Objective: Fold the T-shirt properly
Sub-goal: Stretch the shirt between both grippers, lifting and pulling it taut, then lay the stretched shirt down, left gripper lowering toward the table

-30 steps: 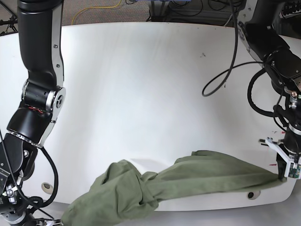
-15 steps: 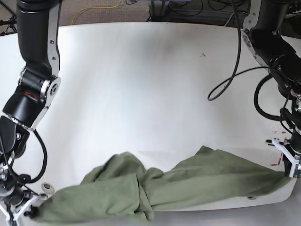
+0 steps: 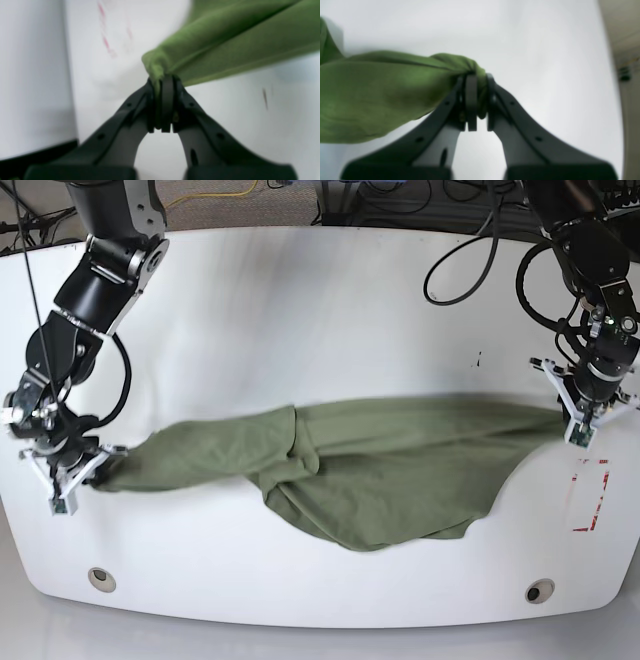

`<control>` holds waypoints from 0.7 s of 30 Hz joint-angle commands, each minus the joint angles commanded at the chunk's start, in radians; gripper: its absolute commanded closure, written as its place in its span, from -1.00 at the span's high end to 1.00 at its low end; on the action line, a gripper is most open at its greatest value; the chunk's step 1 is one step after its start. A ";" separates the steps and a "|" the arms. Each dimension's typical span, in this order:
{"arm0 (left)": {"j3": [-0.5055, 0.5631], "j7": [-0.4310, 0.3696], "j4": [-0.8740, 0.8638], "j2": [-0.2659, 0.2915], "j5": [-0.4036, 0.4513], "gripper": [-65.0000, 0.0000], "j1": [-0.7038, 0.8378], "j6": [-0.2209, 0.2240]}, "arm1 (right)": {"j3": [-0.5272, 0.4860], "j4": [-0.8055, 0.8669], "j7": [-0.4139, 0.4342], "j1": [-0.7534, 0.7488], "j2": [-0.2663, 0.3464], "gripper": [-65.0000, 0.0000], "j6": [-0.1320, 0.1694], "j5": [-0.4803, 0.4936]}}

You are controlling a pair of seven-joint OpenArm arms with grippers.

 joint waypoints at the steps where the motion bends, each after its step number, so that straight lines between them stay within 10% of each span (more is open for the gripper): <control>1: -0.005 0.000 0.000 -0.002 0.000 -1.00 0.015 0.000 | 0.002 0.006 0.002 -0.018 -0.005 -1.00 0.000 -0.002; 21: -0.143 -0.106 -0.002 -0.023 0.005 -1.00 0.321 0.000 | 0.052 0.091 0.003 -0.295 -0.075 -1.00 0.006 -0.002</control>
